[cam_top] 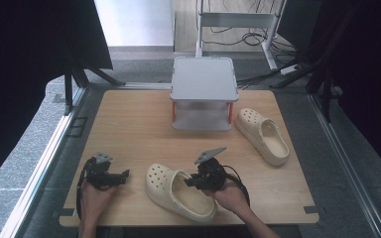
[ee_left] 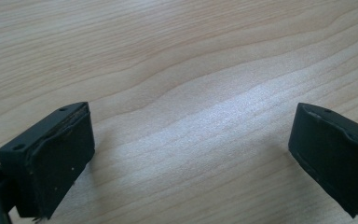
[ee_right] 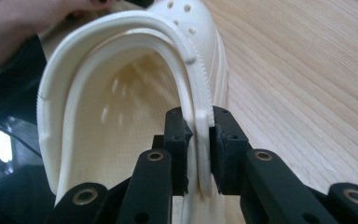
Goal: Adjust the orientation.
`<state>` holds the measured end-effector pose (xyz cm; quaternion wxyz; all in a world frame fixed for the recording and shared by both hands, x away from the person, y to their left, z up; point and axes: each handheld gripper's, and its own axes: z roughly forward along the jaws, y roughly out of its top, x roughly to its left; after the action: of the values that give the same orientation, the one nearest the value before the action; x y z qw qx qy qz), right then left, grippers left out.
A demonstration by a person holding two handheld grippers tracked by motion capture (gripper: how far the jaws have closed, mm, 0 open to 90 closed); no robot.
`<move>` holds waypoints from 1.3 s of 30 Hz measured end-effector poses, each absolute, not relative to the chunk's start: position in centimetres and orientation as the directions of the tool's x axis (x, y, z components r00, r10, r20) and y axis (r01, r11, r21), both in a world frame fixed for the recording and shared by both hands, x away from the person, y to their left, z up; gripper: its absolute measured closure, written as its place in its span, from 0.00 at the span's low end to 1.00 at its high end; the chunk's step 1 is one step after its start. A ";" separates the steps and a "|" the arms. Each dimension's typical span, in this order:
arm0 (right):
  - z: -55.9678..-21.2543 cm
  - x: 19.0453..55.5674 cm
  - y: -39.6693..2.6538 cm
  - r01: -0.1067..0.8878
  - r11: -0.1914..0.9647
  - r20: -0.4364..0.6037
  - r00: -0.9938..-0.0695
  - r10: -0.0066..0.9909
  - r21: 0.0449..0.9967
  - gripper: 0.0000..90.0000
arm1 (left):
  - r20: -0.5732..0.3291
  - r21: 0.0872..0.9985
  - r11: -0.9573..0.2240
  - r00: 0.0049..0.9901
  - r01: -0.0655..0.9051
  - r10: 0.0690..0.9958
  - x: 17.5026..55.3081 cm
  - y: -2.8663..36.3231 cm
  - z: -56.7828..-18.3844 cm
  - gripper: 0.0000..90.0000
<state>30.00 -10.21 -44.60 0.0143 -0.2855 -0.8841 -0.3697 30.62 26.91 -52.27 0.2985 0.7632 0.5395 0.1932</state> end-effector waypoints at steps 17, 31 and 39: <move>-44.4 30.4 -11.6 0.439 0.613 0.145 -0.872 0.468 0.657 0.59 | -0.032 0.655 -0.253 0.361 0.712 0.932 30.8 26.7 -52.3 0.00; -42.9 31.8 -15.1 0.426 0.630 0.054 -0.852 0.521 0.649 0.15 | -0.031 0.653 -0.255 0.362 0.713 0.932 30.8 26.7 -52.3 0.00; -43.2 33.9 -17.9 0.471 0.576 0.078 -0.814 0.575 0.669 0.00 | -0.031 0.653 -0.255 0.362 0.713 0.932 30.8 26.7 -52.3 0.00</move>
<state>33.94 -17.92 -43.24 -0.0739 -0.2958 -0.8845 -0.3532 30.82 26.66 -52.28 0.2959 0.7704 0.5337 0.1847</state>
